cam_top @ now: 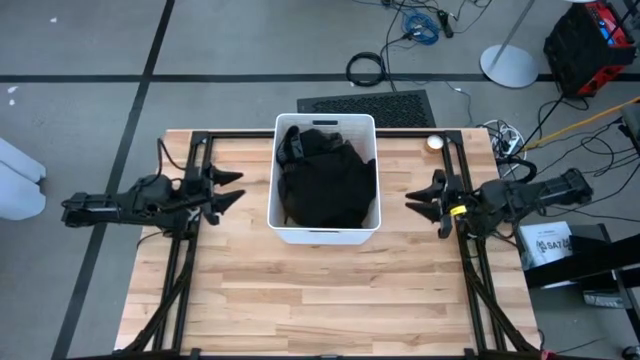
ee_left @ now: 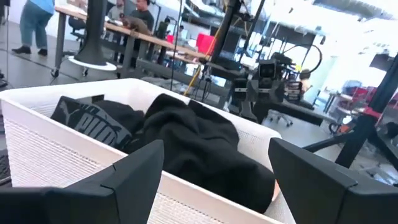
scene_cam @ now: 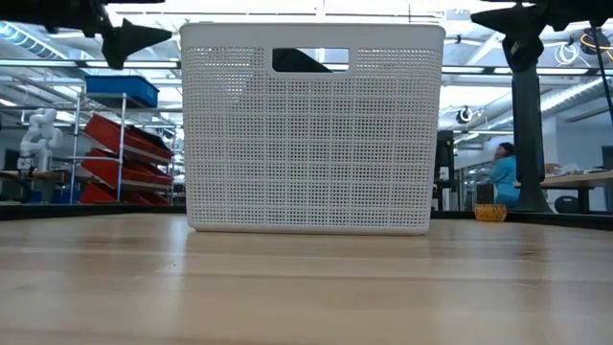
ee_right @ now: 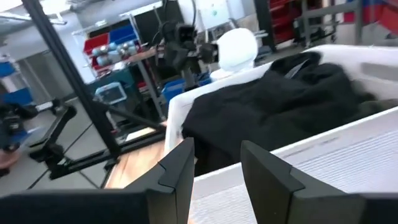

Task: Sort clothes
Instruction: Return to Home Position

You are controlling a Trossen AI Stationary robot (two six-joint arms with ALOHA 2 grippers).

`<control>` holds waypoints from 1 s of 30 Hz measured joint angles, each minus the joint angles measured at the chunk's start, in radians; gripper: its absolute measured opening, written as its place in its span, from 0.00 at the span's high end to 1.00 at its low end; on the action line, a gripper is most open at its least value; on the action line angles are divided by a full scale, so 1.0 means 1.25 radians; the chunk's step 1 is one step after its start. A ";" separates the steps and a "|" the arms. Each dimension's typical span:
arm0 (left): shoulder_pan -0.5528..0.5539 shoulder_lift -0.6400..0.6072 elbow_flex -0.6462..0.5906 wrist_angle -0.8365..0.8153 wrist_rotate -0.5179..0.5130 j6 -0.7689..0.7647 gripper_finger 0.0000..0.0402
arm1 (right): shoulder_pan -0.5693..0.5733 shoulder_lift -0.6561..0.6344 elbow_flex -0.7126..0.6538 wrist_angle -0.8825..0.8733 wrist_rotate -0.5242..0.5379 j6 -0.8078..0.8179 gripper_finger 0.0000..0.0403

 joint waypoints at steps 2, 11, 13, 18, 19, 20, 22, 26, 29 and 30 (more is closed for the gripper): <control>0.000 -0.030 -0.023 0.009 -0.002 0.000 0.26 | -0.016 -0.022 0.000 -0.015 0.000 -0.008 0.71; 0.000 -0.164 -0.100 0.001 -0.013 -0.002 0.26 | -0.061 -0.117 -0.068 -0.059 0.027 0.041 0.71; 0.001 -0.190 -0.111 -0.002 -0.013 -0.005 0.26 | -0.061 -0.135 -0.104 -0.036 0.027 0.061 0.71; 0.001 -0.213 -0.135 -0.003 -0.013 -0.002 0.26 | -0.061 -0.160 -0.180 0.020 0.022 0.099 0.71; 0.001 -0.211 -0.142 -0.003 -0.013 -0.004 0.26 | -0.061 -0.162 -0.191 0.028 0.023 0.105 0.71; 0.001 -0.210 -0.149 -0.002 -0.013 -0.006 0.26 | -0.061 -0.163 -0.201 0.039 0.023 0.107 0.71; 0.001 -0.213 -0.159 -0.002 -0.013 -0.007 0.26 | -0.060 -0.164 -0.218 0.054 0.024 0.109 0.71; 0.001 -0.213 -0.184 0.010 -0.009 -0.023 0.26 | -0.060 -0.163 -0.243 0.052 0.025 0.124 0.71; 0.001 -0.213 -0.205 0.013 0.001 -0.029 0.26 | -0.060 -0.163 -0.255 0.054 0.025 0.133 0.71; 0.001 -0.213 -0.214 0.013 0.010 -0.029 0.26 | -0.060 -0.163 -0.259 0.053 0.025 0.139 0.71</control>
